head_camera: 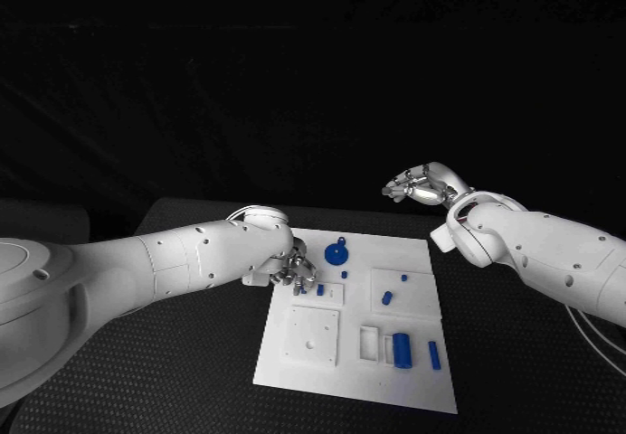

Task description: Assemble the parts on the task board

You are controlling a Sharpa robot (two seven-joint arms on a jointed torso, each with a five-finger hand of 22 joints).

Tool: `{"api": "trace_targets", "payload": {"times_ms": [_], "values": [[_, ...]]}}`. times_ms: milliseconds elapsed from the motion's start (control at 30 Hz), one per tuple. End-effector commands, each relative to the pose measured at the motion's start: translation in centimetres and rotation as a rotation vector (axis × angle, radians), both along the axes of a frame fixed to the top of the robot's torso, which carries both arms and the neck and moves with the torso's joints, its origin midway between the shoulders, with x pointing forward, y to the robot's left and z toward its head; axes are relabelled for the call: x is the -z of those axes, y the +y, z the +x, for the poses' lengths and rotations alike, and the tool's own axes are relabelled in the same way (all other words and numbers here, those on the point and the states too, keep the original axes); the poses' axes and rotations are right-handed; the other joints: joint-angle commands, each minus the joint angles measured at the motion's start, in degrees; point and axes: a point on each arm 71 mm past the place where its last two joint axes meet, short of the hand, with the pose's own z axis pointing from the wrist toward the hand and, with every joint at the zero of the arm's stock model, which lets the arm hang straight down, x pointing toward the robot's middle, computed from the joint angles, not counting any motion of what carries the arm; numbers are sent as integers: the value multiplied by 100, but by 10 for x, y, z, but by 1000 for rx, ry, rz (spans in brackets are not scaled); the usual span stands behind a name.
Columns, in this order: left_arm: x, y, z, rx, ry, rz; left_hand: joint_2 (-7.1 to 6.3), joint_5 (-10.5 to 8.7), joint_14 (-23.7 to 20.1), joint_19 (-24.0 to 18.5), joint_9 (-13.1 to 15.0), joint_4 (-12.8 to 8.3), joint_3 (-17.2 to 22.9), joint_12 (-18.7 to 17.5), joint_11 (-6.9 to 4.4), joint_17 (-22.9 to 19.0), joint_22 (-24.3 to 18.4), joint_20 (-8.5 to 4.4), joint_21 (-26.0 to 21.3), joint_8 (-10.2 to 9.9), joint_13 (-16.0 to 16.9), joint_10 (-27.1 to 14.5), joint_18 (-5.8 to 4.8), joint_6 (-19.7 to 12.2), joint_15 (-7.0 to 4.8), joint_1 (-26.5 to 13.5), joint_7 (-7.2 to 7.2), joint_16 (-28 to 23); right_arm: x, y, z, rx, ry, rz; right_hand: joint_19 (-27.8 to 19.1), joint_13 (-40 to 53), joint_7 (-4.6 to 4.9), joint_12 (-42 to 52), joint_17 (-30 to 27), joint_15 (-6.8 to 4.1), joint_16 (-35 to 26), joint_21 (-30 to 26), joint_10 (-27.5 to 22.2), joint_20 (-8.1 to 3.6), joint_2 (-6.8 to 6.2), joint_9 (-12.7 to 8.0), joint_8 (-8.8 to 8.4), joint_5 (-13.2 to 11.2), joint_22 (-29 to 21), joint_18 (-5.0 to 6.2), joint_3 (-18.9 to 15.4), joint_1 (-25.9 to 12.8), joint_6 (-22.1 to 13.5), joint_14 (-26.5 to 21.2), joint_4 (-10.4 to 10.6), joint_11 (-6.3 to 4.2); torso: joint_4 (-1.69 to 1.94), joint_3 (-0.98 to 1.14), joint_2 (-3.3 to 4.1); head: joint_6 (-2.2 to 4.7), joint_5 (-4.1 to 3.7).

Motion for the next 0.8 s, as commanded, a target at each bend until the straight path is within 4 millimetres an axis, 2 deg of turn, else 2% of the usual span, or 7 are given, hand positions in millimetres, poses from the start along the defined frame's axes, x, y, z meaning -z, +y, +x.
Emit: {"api": "trace_targets", "payload": {"times_ms": [33, 300, 333, 433, 500, 633, 800], "values": [[0, -2, 0, 12, -8, 1, 40, 47, 199, 45, 13, -237, 448, 29, -121, 6, 87, -704, 22, 3, 8, 41, 40, 317, -219, 80, -288, 20, 0, 2, -1, -16, 1, 1, -52, 2, 9, -22, -5, 1, -11, -16, 14, 1, 5, -5, -31, 30, 128, 90, -11, -16, -23, -20, 31, 22, 2, 0, 1, 5, -7], [4, 0, 1, -15, 0, 3, 46, -183, 187, 51, 65, -154, 423, 28, -112, 0, 80, -700, 19, -7, 5, 18, 47, 282, -223, 83, -280, -8, 0, 1, -1, -15, 2, 1, -52, 2, 9, -23, -6, 1, -10, -16, 15, 1, 5, -5, -30, 33, 128, 90, -12, -17, -23, -21, 33, 21, 3, -1, 0, 10, -19], [4, 1, 2, -22, -6, 1, -26, -621, 131, 26, 102, 22, 424, -28, -74, -42, 70, -700, -7, -62, -24, -60, 53, 182, -243, 128, -243, -97, 0, 1, -1, -15, 2, 1, -52, 2, 9, -23, -6, 1, -10, -16, 15, 1, 5, -5, -30, 33, 128, 90, -12, -17, -23, -21, 33, 21, 4, -1, 0, 11, -23], [5, 2, 2, -25, -9, -1, -215, -936, 110, 7, 185, 246, 311, -50, -55, -62, 72, -698, -17, -104, -41, -103, 48, 134, -269, 101, -222, -139, 0, 0, -1, -13, 2, 0, -52, 2, 9, -23, -6, 1, -10, -16, 15, 1, 6, -5, -30, 35, 128, 90, -12, -17, -23, -21, 33, 21, -1, 1, 1, 13, -30], [5, 3, 3, -30, -15, -4, -153, -715, 83, -12, 247, 181, -205, -51, -34, -63, 88, -692, 5, -116, -40, -138, 36, 91, -272, -84, -206, -146, 0, 0, -1, -12, 2, 0, -53, 2, 9, -23, -6, 1, -10, -16, 15, 1, 6, -5, -30, 35, 128, 90, -12, -17, -23, -20, 33, 21, -2, 0, 2, 6, -40], [4, 6, 3, -37, -32, -5, -354, -966, 17, -92, 330, 241, -758, -79, -23, -84, 71, -700, -50, -181, -54, -215, 47, 25, -292, -141, -188, -192, 0, 0, -1, -12, 1, 0, -53, 2, 9, -24, -6, 1, -10, -16, 15, 1, 9, -5, -30, 38, 128, 90, -11, -17, -23, -21, 35, 21, 0, 0, -2, 14, -44], [4, 12, 3, -50, -44, -8, -639, -1392, -16, -121, 389, 408, -944, -89, -22, -95, 56, -713, -97, -242, -63, -252, 59, 9, -312, -103, -187, -214, 0, -1, -1, -11, 1, 0, -53, 2, 9, -25, -6, 1, -10, -16, 15, 1, 7, -5, -30, 40, 128, 90, -12, -18, -24, -21, 36, 21, 1, -1, -1, 18, -51]]}}
